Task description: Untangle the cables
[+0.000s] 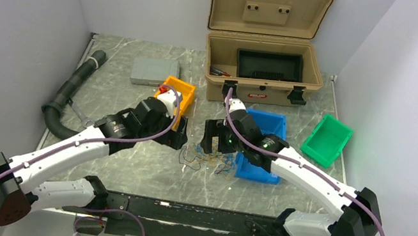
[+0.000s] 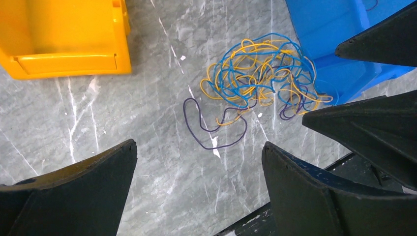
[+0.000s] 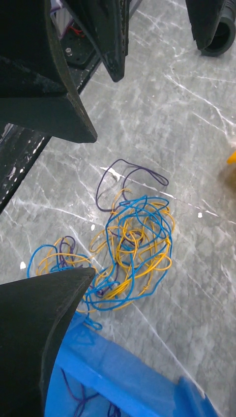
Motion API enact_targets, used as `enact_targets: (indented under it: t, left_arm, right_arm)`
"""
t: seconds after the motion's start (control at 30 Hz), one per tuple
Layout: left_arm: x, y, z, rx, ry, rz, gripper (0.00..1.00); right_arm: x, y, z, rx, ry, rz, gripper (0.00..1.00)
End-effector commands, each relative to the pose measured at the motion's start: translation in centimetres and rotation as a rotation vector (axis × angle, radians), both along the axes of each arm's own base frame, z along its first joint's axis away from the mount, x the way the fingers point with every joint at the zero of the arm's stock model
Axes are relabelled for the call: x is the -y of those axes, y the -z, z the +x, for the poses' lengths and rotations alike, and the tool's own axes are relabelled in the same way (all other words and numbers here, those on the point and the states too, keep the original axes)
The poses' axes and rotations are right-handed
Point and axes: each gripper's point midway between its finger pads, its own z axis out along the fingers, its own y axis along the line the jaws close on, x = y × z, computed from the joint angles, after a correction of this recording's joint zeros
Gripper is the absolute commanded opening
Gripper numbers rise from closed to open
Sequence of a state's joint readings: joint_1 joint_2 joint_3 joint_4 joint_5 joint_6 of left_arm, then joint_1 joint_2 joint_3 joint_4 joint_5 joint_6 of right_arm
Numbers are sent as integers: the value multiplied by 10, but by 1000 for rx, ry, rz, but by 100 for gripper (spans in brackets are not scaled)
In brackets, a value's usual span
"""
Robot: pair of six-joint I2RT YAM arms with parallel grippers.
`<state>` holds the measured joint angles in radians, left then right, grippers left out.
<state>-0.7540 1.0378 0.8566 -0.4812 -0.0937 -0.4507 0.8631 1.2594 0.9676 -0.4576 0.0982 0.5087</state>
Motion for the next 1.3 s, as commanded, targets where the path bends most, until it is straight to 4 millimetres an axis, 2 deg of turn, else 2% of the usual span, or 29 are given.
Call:
enact_targets:
  t: [0.0, 0.17, 0.27, 0.43, 0.57, 0.77, 0.83, 0.87, 0.93, 0.97, 1.17, 1.27]
  left_arm:
    - [11, 6, 1, -13, 18, -45, 99]
    - [28, 27, -1, -75, 79, -53, 95]
    - [40, 39, 0, -109, 120, -54, 93]
    - [54, 54, 6, -143, 157, -41, 89]
    - [52, 57, 11, -153, 123, -29, 88]
    - [29, 60, 6, -122, 68, 19, 88]
    - [25, 61, 2, -122, 69, 24, 88]
    - [23, 62, 0, -121, 69, 24, 88]
    - [20, 63, -3, -120, 72, 27, 88]
    - [18, 63, -4, -119, 72, 27, 88]
    - [15, 57, -6, -68, 119, 47, 85]
    - [18, 54, -4, -40, 143, 54, 84]
  right_arm:
    - [-18, 6, -4, -25, -28, 74, 96]
    - [-16, 28, -5, -68, -14, 39, 88]
    - [-9, 39, -3, -74, 9, -5, 76]
    - [-4, 52, -3, -81, 20, -39, 65]
    - [-14, 62, -2, -64, -42, -26, 59]
    - [-26, 81, 12, -46, -96, -88, 52]
    - [-28, 86, 17, -46, -95, -114, 43]
    - [-26, 88, 19, -47, -83, -130, 33]
    - [-23, 81, 25, -28, -45, -145, 8]
    - [-22, 72, 27, -3, -32, -133, 2]
    - [-10, 4, 30, 137, 14, -34, 0]
    - [1, -21, 31, 182, 37, -32, 0]
